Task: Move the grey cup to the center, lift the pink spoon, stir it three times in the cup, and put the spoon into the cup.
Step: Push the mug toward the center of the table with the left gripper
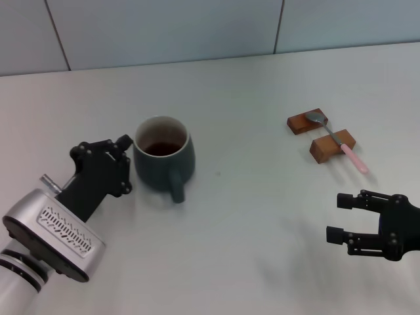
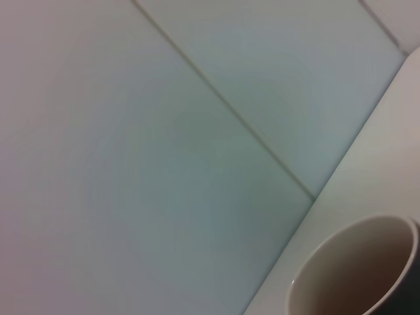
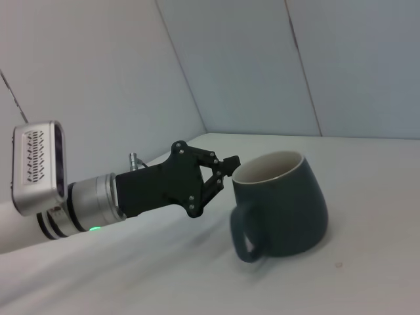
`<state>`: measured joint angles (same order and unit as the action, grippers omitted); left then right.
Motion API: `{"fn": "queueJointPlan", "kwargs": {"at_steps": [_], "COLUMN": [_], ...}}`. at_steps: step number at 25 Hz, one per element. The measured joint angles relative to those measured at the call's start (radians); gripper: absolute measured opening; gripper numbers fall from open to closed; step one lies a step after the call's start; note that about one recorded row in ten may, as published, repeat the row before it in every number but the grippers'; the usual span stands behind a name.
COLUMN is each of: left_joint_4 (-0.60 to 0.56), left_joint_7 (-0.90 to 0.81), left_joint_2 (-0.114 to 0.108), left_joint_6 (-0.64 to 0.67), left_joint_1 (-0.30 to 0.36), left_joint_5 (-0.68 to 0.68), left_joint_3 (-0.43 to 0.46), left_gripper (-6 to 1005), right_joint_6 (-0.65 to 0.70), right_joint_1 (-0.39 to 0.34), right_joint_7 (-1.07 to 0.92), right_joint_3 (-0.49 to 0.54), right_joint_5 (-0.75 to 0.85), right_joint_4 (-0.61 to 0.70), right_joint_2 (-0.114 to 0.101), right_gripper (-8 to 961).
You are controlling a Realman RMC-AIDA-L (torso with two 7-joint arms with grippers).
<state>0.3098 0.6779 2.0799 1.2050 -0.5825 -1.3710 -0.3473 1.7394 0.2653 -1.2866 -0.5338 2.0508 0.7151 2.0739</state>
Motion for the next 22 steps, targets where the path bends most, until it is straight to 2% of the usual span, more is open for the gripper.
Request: {"fn": "queueJointPlan", "kwargs": {"at_steps": [7, 19, 22], "left_joint_4": [0.041, 0.079, 0.095], "left_joint_7": [0.000, -0.008, -0.010], "left_joint_2": [0.000, 0.000, 0.000], "left_joint_6": [-0.010, -0.020, -0.046], "left_joint_1": [-0.007, -0.022, -0.028], "left_joint_5": [-0.118, -0.219, -0.284], "left_joint_3": [0.067, 0.086, 0.131], "left_gripper": [-2, -2, -2], "right_joint_6": [0.000, 0.001, 0.003], "right_joint_1": [0.000, 0.002, 0.002], "right_joint_7": [-0.007, -0.008, -0.008], "right_joint_3": [0.000, 0.000, 0.000], "right_joint_5": [0.000, 0.001, 0.001], "right_joint_4": [0.003, 0.000, 0.002], "right_joint_2": [0.000, 0.002, 0.002], "right_gripper": [824, 823, 823]}}
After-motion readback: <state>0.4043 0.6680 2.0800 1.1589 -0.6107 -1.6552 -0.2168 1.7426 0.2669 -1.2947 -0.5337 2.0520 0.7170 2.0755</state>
